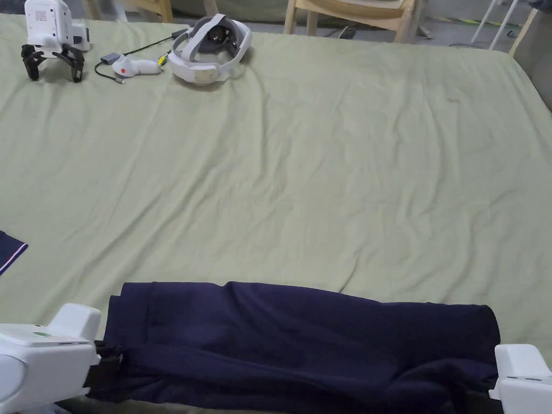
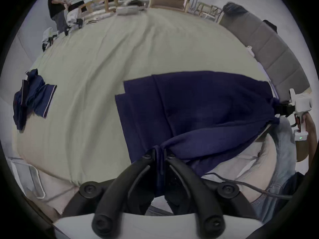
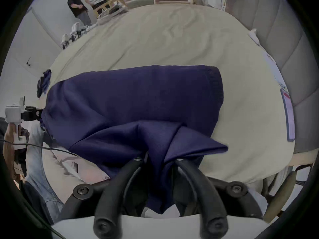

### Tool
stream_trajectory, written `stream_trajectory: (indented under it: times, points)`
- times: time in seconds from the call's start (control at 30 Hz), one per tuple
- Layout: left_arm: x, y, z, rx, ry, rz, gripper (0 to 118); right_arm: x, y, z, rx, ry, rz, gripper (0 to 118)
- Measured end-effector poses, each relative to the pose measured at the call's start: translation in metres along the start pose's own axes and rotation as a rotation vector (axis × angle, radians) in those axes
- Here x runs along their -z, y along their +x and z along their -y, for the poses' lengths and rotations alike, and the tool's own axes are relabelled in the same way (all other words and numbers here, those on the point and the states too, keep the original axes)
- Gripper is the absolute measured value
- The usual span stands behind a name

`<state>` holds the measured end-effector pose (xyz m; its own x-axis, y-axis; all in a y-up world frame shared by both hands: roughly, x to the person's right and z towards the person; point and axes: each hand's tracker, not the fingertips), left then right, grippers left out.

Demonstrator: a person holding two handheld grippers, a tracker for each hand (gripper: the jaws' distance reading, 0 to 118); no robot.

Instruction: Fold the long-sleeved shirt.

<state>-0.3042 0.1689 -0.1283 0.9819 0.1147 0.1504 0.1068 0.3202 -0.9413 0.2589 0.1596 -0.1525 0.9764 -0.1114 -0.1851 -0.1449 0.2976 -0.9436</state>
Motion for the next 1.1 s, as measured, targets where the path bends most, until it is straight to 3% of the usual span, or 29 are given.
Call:
stream_trajectory:
  times: [0.03, 0.07, 0.13, 0.17, 0.23, 0.33, 0.4, 0.43, 0.47, 0.5, 0.53, 0.6, 0.73, 0.8, 0.9, 0.97, 1.0, 1.03, 1.1]
  points:
    - [0.0, 0.003, 0.001, 0.007, 0.046, -0.04, 27, 0.002, 0.0, -0.001, 0.002, -0.011, 0.011, 36]
    - [0.0, 0.003, 0.001, 0.012, 0.051, -0.078, 49, -0.001, -0.003, 0.0, 0.006, -0.028, 0.039, 56]
    - [-0.009, -0.002, 0.003, -0.017, 0.098, -0.148, 110, -0.015, -0.008, 0.003, -0.069, 0.034, 0.138, 103]
    - [-0.02, 0.0, 0.002, -0.031, 0.158, -0.131, 108, -0.027, -0.011, 0.004, -0.075, 0.084, 0.162, 111]
    - [-0.051, 0.008, -0.001, -0.079, 0.306, -0.119, 100, -0.062, -0.026, 0.004, -0.075, 0.256, 0.197, 111]
    - [-0.074, 0.04, -0.012, -0.044, 0.5, -0.251, 110, -0.098, -0.061, -0.006, -0.075, 0.554, 0.194, 112]
    - [-0.087, 0.054, -0.023, -0.052, 0.605, -0.231, 109, -0.105, -0.082, -0.013, -0.066, 0.689, 0.162, 112]
    - [-0.091, 0.062, -0.026, -0.067, 0.66, -0.231, 105, -0.105, -0.092, -0.016, -0.065, 0.755, 0.153, 104]
    - [-0.09, 0.071, -0.027, -0.08, 0.714, -0.234, 93, -0.099, -0.104, -0.022, -0.07, 0.788, 0.148, 83]
    - [-0.093, 0.074, -0.033, -0.093, 0.748, -0.225, 67, -0.097, -0.114, -0.025, -0.076, 0.814, 0.14, 50]
    - [-0.09, 0.078, -0.036, -0.104, 0.74, -0.191, 15, -0.093, -0.124, -0.027, -0.082, 0.854, 0.109, 0]
    - [-0.081, 0.074, -0.041, -0.152, 0.699, -0.166, 4, -0.085, -0.14, -0.034, -0.07, 0.861, 0.13, 0]
    - [-0.072, 0.034, -0.04, -0.229, 0.648, -0.089, 4, -0.08, -0.166, -0.039, -0.122, 0.87, 0.061, 0]
    - [-0.071, 0.005, -0.044, -0.179, 0.579, -0.058, 4, -0.079, -0.176, -0.039, -0.172, 0.864, 0.038, 0]
    - [-0.054, -0.067, -0.047, -0.298, 0.438, 0.294, 9, -0.073, -0.192, -0.04, -0.189, 0.841, -0.026, 0]
    - [-0.02, -0.115, -0.045, -0.392, 0.251, 0.55, 48, -0.069, -0.198, -0.04, -0.201, 0.824, -0.05, 0]
    - [-0.004, -0.128, -0.043, -0.424, 0.168, 0.625, 68, -0.065, -0.204, -0.041, -0.205, 0.817, -0.055, 0]
    - [0.021, -0.157, -0.041, -0.424, 0.116, 0.619, 81, -0.063, -0.207, -0.041, -0.217, 0.805, -0.068, 0]
    - [0.053, -0.181, -0.033, -0.479, 0.028, 0.602, 84, -0.061, -0.213, -0.041, -0.218, 0.793, -0.072, 0]
